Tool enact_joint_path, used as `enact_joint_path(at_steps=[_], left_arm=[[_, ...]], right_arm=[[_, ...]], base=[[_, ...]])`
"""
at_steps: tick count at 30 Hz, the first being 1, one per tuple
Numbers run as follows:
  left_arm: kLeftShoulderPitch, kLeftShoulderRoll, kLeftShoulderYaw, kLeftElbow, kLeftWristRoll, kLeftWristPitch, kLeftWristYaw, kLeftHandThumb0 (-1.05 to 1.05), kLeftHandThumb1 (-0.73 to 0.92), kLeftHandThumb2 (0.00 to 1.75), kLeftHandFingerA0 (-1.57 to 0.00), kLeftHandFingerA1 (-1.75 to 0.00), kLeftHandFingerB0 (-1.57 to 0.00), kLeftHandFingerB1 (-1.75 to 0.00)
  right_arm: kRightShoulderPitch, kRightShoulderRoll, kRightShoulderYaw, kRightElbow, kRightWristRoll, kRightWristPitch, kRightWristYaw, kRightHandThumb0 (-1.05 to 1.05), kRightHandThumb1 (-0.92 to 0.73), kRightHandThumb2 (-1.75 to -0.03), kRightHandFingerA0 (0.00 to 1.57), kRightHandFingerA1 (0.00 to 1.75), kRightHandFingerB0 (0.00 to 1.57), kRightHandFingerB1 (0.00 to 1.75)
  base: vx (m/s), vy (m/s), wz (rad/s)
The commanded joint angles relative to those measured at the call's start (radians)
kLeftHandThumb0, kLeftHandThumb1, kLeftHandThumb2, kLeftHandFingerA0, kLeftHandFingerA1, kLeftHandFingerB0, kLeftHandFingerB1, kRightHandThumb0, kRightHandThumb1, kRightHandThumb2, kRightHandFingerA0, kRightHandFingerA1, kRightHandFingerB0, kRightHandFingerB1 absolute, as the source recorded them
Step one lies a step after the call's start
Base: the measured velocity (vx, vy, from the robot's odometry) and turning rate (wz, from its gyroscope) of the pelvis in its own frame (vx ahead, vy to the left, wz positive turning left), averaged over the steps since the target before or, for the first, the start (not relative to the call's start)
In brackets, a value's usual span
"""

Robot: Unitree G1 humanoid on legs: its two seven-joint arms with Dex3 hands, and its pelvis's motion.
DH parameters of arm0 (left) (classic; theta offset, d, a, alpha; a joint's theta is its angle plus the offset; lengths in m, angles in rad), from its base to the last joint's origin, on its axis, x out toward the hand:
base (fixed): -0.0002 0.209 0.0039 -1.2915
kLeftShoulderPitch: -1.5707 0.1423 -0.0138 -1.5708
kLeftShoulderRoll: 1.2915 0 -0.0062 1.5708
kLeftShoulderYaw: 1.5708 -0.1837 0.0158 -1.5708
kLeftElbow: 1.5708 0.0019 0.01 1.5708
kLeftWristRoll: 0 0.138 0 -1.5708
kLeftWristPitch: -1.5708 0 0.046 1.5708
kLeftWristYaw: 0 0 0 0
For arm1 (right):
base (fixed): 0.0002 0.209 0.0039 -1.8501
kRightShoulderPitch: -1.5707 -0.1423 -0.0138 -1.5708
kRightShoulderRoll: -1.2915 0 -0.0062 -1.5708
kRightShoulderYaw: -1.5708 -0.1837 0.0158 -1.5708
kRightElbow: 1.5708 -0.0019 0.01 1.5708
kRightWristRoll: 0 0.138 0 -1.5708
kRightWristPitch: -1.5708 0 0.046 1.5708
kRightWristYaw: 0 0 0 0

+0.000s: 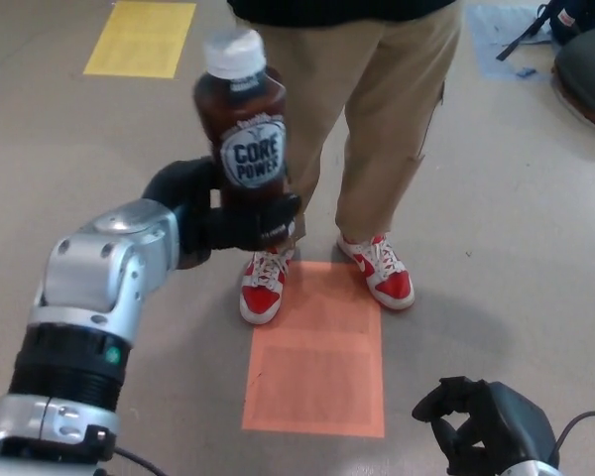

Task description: The robot recieved a bottle of protein shake from a person using its left hand and then shake the protein up and down 2 two times and hand it back to the person

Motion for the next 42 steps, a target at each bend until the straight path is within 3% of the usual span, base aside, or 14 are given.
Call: enact_joint_path(at_steps=[1,7,14,22,27,34,35,36,37,38,39,40,41,42], left_arm=[[-0.050,0.050,-0.100,-0.011,0.074,0.031,-0.037,-0.24,0.79,0.62,-1.11,-0.74,-0.76,-0.81],[-0.099,0.059,-0.123,-0.017,0.082,0.060,-0.026,-0.24,0.80,0.64,-1.16,-0.75,-0.78,-0.81],[-0.156,0.079,-0.107,-0.055,0.078,0.115,-0.034,-0.21,0.77,0.63,-1.14,-0.73,-0.48,-0.50],[-0.172,0.107,-0.097,-0.085,0.081,0.130,-0.048,-0.21,0.76,0.63,-1.15,-0.74,-0.70,-0.69],[-0.163,0.105,-0.085,-0.106,0.074,0.146,-0.044,-0.19,0.72,0.60,-1.13,-0.73,-0.60,-0.56],[-0.144,0.103,-0.086,-0.115,0.083,0.116,-0.045,-0.20,0.74,0.61,-1.14,-0.72,-0.72,-0.69],[-0.145,0.111,-0.100,-0.117,0.089,0.117,-0.057,-0.38,0.78,0.63,-0.71,-0.54,-0.38,-0.39],[-0.146,0.121,-0.117,-0.119,0.095,0.117,-0.071,-0.38,0.78,0.63,-0.71,-0.54,-0.38,-0.39],[-0.145,0.127,-0.121,-0.122,0.083,0.128,-0.096,-0.32,0.53,1.03,-0.02,-0.48,0.00,-0.48],[-0.145,0.129,-0.122,-0.124,0.076,0.133,-0.105,-0.32,0.53,1.03,-0.02,-0.48,0.00,-0.48],[-0.125,0.152,-0.142,-0.141,0.068,0.110,-0.153,-0.68,0.48,0.83,0.00,-0.17,0.00,-0.14],[-0.123,0.156,-0.145,-0.144,0.067,0.108,-0.160,-0.68,0.48,0.83,0.00,-0.17,0.00,-0.14],[-0.105,0.166,-0.144,-0.160,0.055,0.104,-0.182,-0.69,0.56,0.57,0.00,-0.13,0.00,-0.05],[-0.097,0.173,-0.145,-0.168,0.052,0.100,-0.196,-0.70,0.44,0.71,0.00,-0.07,0.00,-0.05]], right_arm=[[0.009,-0.012,-0.002,-0.003,0.006,0.003,-0.006,-0.37,-0.59,-1.00,0.88,0.79,0.94,0.60],[0.005,-0.015,0.006,-0.004,-0.002,0.004,-0.012,-0.39,-0.60,-0.92,0.87,0.82,0.94,0.61],[0.004,-0.020,0.009,-0.004,-0.003,-0.011,-0.027,-0.41,-0.59,-0.92,0.91,0.90,0.94,0.63],[0.002,-0.021,0.004,-0.004,0.004,-0.008,-0.011,-0.41,-0.60,-0.88,0.91,0.77,0.94,0.63],[0.001,-0.016,-0.001,-0.004,0.009,-0.001,-0.003,-0.41,-0.59,-0.89,0.90,0.78,0.95,0.62],[-0.003,-0.020,0.007,-0.005,-0.003,-0.008,-0.015,-0.41,-0.59,-0.92,0.91,0.83,0.94,0.63],[-0.004,-0.020,0.006,-0.006,-0.001,-0.012,-0.014,-0.41,-0.61,-0.90,0.91,0.76,0.94,0.62],[-0.005,-0.021,0.005,-0.006,0.000,-0.016,-0.014,-0.41,-0.61,-0.90,0.91,0.76,0.94,0.62],[-0.005,-0.022,0.006,-0.006,0.000,-0.015,-0.014,-0.41,-0.60,-0.90,0.91,0.78,0.94,0.63],[-0.005,-0.022,0.006,-0.006,0.000,-0.014,-0.014,-0.41,-0.60,-0.90,0.91,0.78,0.94,0.63],[-0.004,-0.022,0.010,-0.006,-0.005,-0.015,-0.026,-0.40,-0.59,-0.91,0.92,0.76,0.95,0.63],[-0.004,-0.022,0.011,-0.006,-0.005,-0.016,-0.027,-0.40,-0.59,-0.91,0.92,0.76,0.95,0.63],[-0.005,-0.023,0.014,-0.006,-0.008,-0.007,-0.027,-0.42,-0.60,-0.89,0.91,0.77,0.94,0.63],[-0.008,-0.022,0.014,-0.006,-0.007,-0.001,-0.023,-0.41,-0.61,-0.89,0.89,0.74,0.93,0.64]], base=[[0.00,0.000,0.00],[0.00,0.000,0.00],[0.00,0.000,0.00],[0.00,0.000,0.00],[0.00,0.000,0.00],[0.00,0.000,0.00],[0.00,0.000,0.00],[0.00,0.000,0.00],[0.00,0.000,0.00],[0.00,0.000,0.00],[0.00,0.000,0.00],[0.00,0.000,0.00],[0.00,0.000,0.00],[0.00,0.000,0.00]])
